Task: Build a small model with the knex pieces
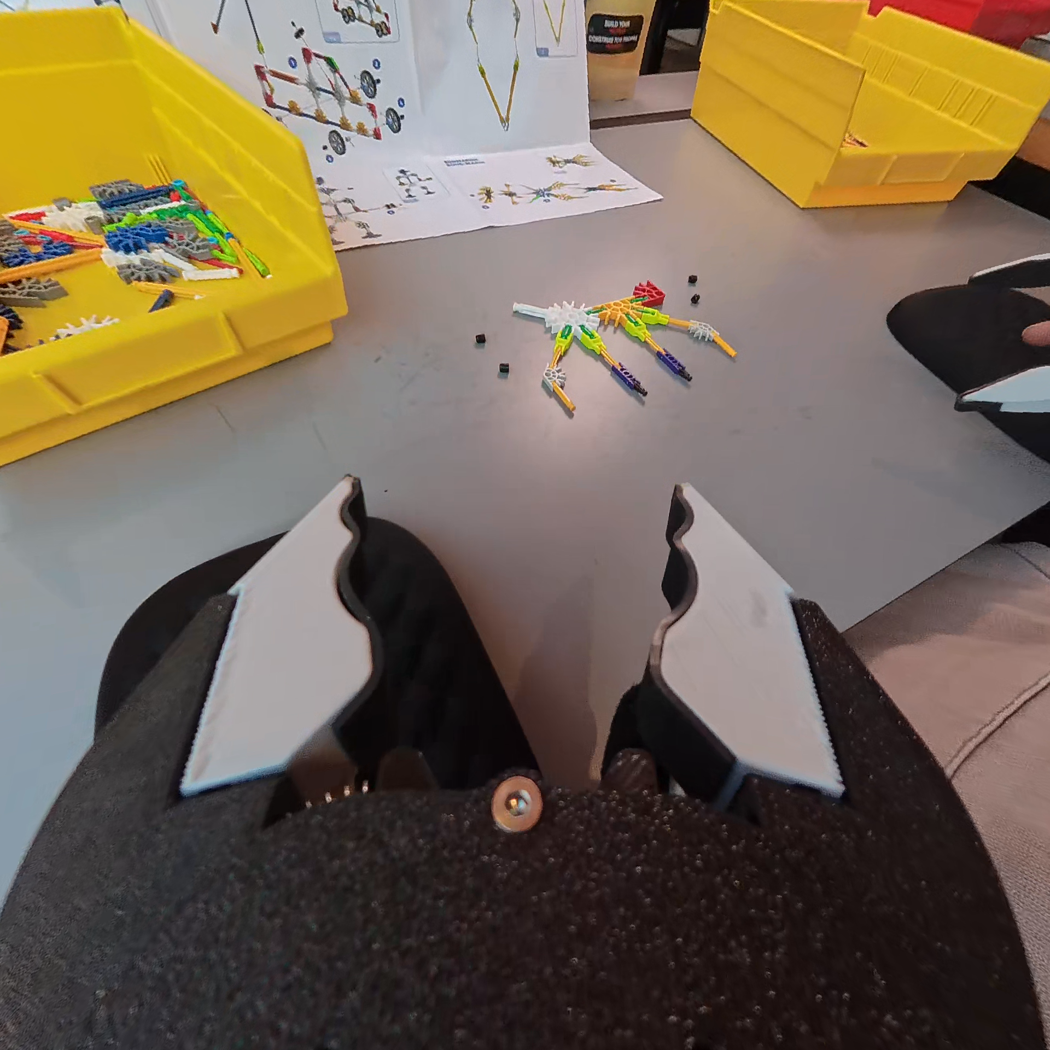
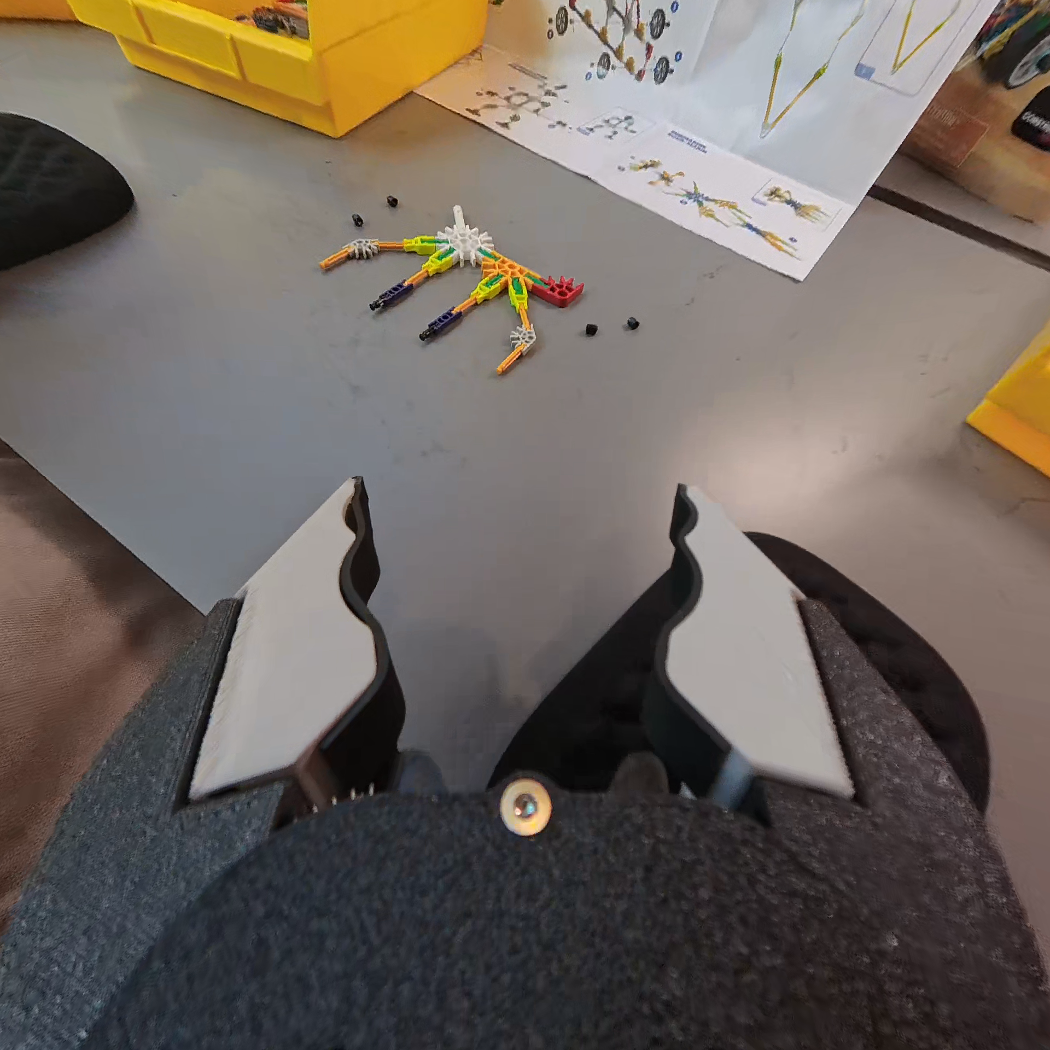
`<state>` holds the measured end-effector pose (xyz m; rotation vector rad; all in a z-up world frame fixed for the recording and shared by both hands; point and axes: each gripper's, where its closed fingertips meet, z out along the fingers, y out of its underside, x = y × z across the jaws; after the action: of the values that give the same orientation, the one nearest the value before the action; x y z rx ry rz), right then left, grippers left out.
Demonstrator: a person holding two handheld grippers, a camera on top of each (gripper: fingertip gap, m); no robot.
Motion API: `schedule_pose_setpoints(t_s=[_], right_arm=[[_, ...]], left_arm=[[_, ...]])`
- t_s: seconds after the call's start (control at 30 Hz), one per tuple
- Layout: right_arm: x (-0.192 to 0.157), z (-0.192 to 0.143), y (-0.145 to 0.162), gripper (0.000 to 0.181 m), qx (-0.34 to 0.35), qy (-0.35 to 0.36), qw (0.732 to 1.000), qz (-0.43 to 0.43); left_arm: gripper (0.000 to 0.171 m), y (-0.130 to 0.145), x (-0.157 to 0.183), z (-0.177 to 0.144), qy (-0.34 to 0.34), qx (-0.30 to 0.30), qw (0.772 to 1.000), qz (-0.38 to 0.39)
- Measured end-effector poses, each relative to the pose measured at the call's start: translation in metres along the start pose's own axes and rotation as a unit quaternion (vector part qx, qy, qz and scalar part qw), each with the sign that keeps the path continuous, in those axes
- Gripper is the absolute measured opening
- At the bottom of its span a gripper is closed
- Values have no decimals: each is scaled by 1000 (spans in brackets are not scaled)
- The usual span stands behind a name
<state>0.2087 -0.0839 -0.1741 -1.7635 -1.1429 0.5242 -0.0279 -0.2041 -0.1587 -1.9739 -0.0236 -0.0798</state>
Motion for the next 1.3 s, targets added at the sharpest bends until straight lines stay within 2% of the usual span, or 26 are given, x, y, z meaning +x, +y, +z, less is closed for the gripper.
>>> schedule_pose_setpoints(t_s=[0.07,0.17,0.3,0.47,0.57,0.77,0.97,1.1,1.2,1.3], right_arm=[[2,5,10,103,-29,5,1000,-5],[2,6,9,100,-28,2,1000,0],[3,6,8,100,-21,-5,1000,17],[7,-1,2,100,16,6,1000,26],[7,-3,-2,100,31,4,999,27],[2,2,3,100,5,-21,999,28],[1,-2,-6,106,25,15,1000,-11],[-18,-5,-22,108,55,-12,998,-6],[-24,-7,-26,108,63,-9,998,-16],[-24,-8,-30,108,73,-1,997,-18]], left_arm=[[105,10,1,11,7,-30,1000,6],[106,20,0,20,11,-62,998,3],[106,15,-3,19,18,-42,999,-20],[105,5,-9,9,-9,16,1000,-21],[105,3,-10,7,-18,29,999,-15],[105,5,-11,8,-17,17,999,-24],[105,-6,-4,1,-17,25,1000,-7],[106,-13,6,1,-14,29,999,11],[107,-7,14,6,0,21,1000,6],[107,-13,18,3,7,41,999,2]])
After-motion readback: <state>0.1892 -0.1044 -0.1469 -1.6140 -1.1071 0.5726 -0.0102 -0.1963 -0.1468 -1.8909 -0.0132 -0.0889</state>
